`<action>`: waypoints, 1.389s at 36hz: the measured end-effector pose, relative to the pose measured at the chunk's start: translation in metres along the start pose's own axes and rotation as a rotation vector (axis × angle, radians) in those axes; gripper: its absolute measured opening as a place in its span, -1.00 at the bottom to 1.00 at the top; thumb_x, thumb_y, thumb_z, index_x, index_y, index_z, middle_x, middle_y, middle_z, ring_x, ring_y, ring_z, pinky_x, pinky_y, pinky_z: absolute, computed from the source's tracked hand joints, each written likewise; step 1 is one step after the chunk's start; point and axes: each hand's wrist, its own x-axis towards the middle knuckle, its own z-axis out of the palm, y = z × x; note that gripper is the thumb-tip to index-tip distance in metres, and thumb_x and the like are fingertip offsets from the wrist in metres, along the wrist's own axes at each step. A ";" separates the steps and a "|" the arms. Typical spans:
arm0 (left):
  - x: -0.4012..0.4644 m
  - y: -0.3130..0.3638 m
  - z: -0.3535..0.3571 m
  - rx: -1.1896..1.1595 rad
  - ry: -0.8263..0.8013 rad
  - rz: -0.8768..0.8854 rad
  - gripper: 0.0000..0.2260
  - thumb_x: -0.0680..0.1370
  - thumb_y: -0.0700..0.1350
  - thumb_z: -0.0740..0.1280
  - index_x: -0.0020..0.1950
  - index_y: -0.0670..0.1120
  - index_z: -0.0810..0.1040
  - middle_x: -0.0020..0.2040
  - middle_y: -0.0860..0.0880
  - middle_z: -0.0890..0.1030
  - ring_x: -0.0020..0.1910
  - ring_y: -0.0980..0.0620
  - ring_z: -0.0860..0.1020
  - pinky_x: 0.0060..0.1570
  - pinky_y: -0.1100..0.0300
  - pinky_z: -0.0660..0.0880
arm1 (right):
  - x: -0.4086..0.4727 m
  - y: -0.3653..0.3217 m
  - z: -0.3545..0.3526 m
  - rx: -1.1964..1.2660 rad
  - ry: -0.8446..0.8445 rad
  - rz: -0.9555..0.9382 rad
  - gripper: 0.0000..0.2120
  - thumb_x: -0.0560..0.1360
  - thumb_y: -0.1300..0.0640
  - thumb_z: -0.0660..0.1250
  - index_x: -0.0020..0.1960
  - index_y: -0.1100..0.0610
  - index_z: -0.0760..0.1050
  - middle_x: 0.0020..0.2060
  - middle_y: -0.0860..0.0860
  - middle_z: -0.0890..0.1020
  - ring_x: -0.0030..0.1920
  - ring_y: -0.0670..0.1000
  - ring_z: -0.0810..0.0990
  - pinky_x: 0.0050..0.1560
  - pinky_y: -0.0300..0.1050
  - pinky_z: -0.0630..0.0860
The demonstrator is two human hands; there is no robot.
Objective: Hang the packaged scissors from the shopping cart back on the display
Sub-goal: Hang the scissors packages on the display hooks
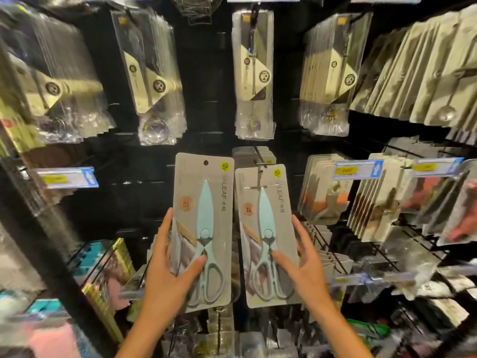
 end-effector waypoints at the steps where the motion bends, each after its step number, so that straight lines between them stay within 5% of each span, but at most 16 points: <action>1: 0.001 0.000 0.000 -0.001 0.000 0.001 -0.12 0.46 -0.15 0.52 0.53 0.42 0.10 0.49 0.44 0.23 0.44 0.43 0.25 0.44 0.07 0.28 | 0.001 0.002 0.001 -0.013 -0.007 0.002 -0.24 0.53 0.26 0.45 0.53 -0.24 0.20 0.28 -0.49 0.48 0.27 -0.27 0.55 0.13 -0.30 0.57; 6: 0.007 0.002 0.000 0.002 0.009 0.018 -0.12 0.46 -0.17 0.52 0.53 0.43 0.10 0.51 0.38 0.25 0.48 0.27 0.29 0.45 0.00 0.31 | 0.007 0.011 0.009 -0.241 -0.032 0.001 -0.21 0.60 0.04 0.36 0.53 -0.45 -0.08 0.27 -0.58 0.40 0.20 -0.36 0.55 0.09 -0.40 0.55; 10: 0.012 0.002 -0.002 -0.012 0.015 0.031 -0.11 0.45 -0.17 0.53 0.54 0.40 0.10 0.52 0.29 0.29 0.49 0.14 0.34 0.43 -0.16 0.37 | 0.020 0.022 0.016 -0.445 -0.032 0.029 -0.18 0.61 -0.13 0.28 0.51 -0.46 -0.31 0.36 -0.15 0.53 0.14 -0.08 0.65 0.09 -0.04 0.66; 13: 0.014 0.004 -0.002 -0.028 0.014 0.050 -0.11 0.46 -0.19 0.52 0.55 0.37 0.10 0.51 0.36 0.27 0.49 0.18 0.34 0.43 -0.18 0.38 | 0.034 0.033 0.021 -0.551 -0.035 0.031 -0.17 0.61 -0.18 0.24 0.50 -0.43 -0.39 0.35 -0.03 0.58 0.06 0.03 0.69 -0.03 0.02 0.67; 16: 0.017 0.003 -0.003 -0.020 0.006 0.084 -0.12 0.46 -0.19 0.52 0.56 0.35 0.10 0.49 0.41 0.27 0.47 0.26 0.33 0.43 -0.03 0.38 | 0.048 0.044 0.027 -0.601 -0.022 0.017 -0.17 0.62 -0.20 0.21 0.50 -0.40 -0.42 0.28 0.00 0.62 -0.12 0.05 0.70 -0.16 0.09 0.67; 20: 0.017 -0.001 -0.002 -0.006 0.013 0.112 -0.13 0.47 -0.19 0.51 0.57 0.33 0.10 0.41 0.56 0.24 0.39 0.49 0.29 0.22 0.52 0.34 | 0.065 0.055 0.035 -0.618 -0.001 0.007 -0.19 0.64 -0.18 0.19 0.50 -0.38 -0.44 0.33 0.02 0.58 -0.21 0.05 0.68 -0.26 0.14 0.66; 23: 0.017 -0.003 -0.002 -0.021 0.025 0.115 -0.13 0.47 -0.21 0.51 0.57 0.32 0.11 0.42 0.54 0.25 0.40 0.47 0.29 0.24 0.48 0.33 | 0.075 0.058 0.040 -0.645 0.015 0.009 -0.19 0.64 -0.17 0.18 0.51 -0.37 -0.45 0.33 0.06 0.58 -0.15 0.08 0.68 -0.20 0.14 0.66; 28: 0.019 -0.004 -0.003 -0.044 0.031 0.113 -0.12 0.46 -0.22 0.51 0.56 0.33 0.13 0.44 0.48 0.28 0.41 0.38 0.34 0.29 0.26 0.40 | 0.088 0.058 0.045 -0.646 0.035 0.017 -0.18 0.65 -0.13 0.20 0.50 -0.38 -0.45 0.38 0.11 0.52 0.07 0.18 0.66 0.00 0.19 0.62; 33: 0.021 -0.005 -0.003 -0.057 0.031 0.115 -0.13 0.45 -0.19 0.51 0.56 0.34 0.13 0.43 0.49 0.29 0.40 0.39 0.35 0.14 0.47 0.44 | 0.094 0.065 0.044 -0.630 0.046 0.002 -0.16 0.65 -0.10 0.22 0.51 -0.37 -0.44 0.36 0.15 0.51 0.08 0.21 0.65 0.01 0.25 0.63; 36: 0.022 -0.006 -0.003 -0.048 0.024 0.126 -0.12 0.45 -0.20 0.51 0.56 0.34 0.12 0.44 0.48 0.28 0.41 0.38 0.35 0.22 0.38 0.41 | 0.097 0.068 0.041 -0.605 0.038 -0.011 -0.15 0.65 -0.08 0.24 0.51 -0.38 -0.43 0.38 0.16 0.49 0.11 0.22 0.64 0.04 0.27 0.63; 42: 0.022 -0.008 -0.002 -0.023 0.024 0.135 -0.11 0.46 -0.20 0.52 0.56 0.35 0.10 0.45 0.49 0.27 0.43 0.33 0.35 0.17 0.55 0.39 | 0.087 0.067 0.036 -0.616 0.041 0.009 -0.15 0.62 -0.13 0.28 0.56 -0.32 -0.35 0.51 0.07 0.30 0.47 0.16 0.35 0.35 0.21 0.43; 46: 0.020 -0.010 -0.001 -0.034 0.014 0.130 -0.12 0.47 -0.20 0.51 0.55 0.37 0.10 0.46 0.48 0.26 0.45 0.26 0.37 0.27 0.41 0.40 | 0.067 0.061 0.031 -0.512 -0.017 -0.021 -0.27 0.63 -0.15 0.25 0.60 -0.27 -0.14 0.54 -0.07 0.26 0.52 -0.04 0.27 0.49 0.06 0.33; 50: 0.019 -0.013 -0.001 -0.040 0.005 0.110 -0.12 0.46 -0.18 0.53 0.54 0.39 0.10 0.51 0.28 0.33 0.46 0.16 0.40 0.40 -0.03 0.43 | 0.046 0.028 0.039 -0.254 -0.180 -0.038 -0.39 0.63 -0.07 0.27 0.59 -0.24 0.07 0.36 -0.20 0.48 0.30 -0.22 0.51 0.39 0.03 0.48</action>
